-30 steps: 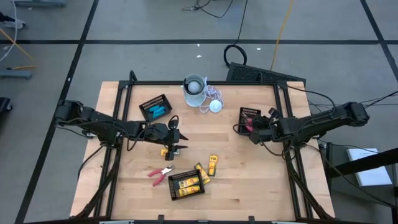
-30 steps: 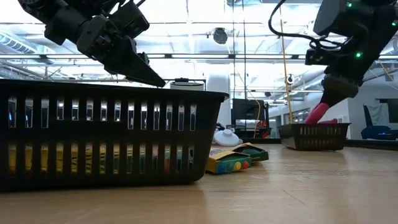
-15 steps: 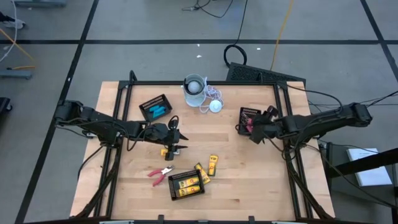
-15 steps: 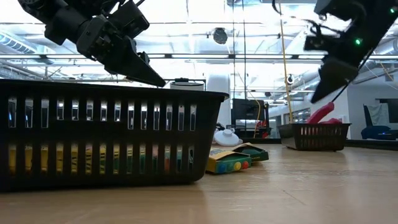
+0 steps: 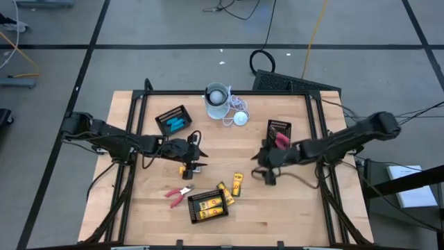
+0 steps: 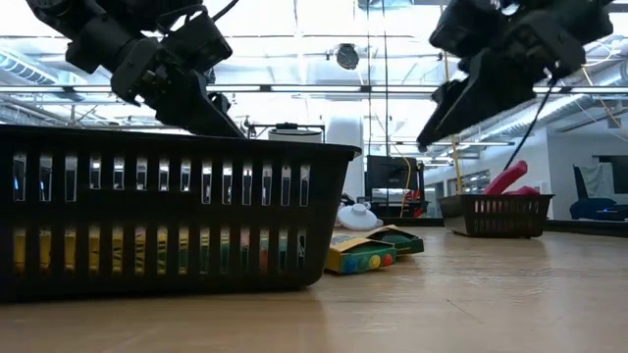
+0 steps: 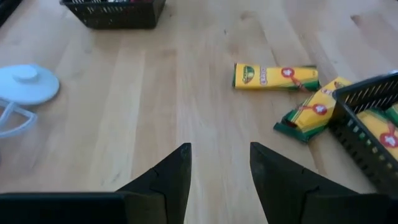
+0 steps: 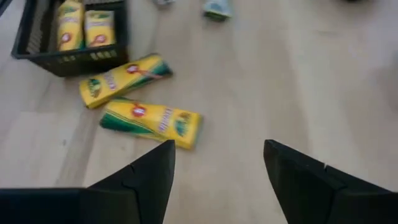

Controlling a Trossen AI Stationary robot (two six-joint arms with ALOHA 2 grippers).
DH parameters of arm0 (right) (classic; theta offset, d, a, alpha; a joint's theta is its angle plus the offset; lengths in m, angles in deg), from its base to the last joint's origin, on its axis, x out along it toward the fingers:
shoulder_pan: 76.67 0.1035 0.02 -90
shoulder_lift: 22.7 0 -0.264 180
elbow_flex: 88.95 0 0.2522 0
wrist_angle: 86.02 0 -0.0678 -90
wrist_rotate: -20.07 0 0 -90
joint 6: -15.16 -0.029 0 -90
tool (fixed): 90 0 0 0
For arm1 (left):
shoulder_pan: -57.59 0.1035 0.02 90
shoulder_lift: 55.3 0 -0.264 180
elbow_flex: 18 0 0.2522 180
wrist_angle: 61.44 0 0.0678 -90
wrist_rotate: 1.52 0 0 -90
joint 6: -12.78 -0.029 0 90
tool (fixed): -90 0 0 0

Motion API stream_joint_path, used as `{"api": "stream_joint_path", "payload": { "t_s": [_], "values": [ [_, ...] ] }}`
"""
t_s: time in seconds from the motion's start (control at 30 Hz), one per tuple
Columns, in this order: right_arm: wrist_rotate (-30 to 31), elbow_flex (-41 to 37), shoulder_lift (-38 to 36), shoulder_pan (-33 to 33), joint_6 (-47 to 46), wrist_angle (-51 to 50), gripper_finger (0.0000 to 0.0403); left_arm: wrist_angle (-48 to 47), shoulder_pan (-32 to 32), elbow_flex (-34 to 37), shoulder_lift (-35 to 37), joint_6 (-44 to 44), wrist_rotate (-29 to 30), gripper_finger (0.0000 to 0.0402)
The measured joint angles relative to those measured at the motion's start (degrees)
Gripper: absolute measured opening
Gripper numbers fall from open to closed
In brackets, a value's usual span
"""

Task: Pick & Place School Supplies
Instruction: Put the yellow crayon box into the bottom black bin

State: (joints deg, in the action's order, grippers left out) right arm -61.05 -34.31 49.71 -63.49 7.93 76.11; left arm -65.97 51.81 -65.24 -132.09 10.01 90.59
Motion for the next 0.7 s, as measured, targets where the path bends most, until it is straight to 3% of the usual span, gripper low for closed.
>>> {"api": "stream_joint_path", "payload": {
  "t_s": [0.27, 0.7],
  "values": [
    [0.04, -0.01, 13.73, 6.28, 6.97, 14.91, 0.0235, -0.11, -1.15, 3.52, -0.02, 4.03, 2.42, 0.0168],
    [1.53, 0.1, 19.49, 7.14, 14.28, 20.43, 0.0235, 1.63, -6.27, 5.56, -0.02, 7.87, 9.55, 0.0168]
  ]
}}
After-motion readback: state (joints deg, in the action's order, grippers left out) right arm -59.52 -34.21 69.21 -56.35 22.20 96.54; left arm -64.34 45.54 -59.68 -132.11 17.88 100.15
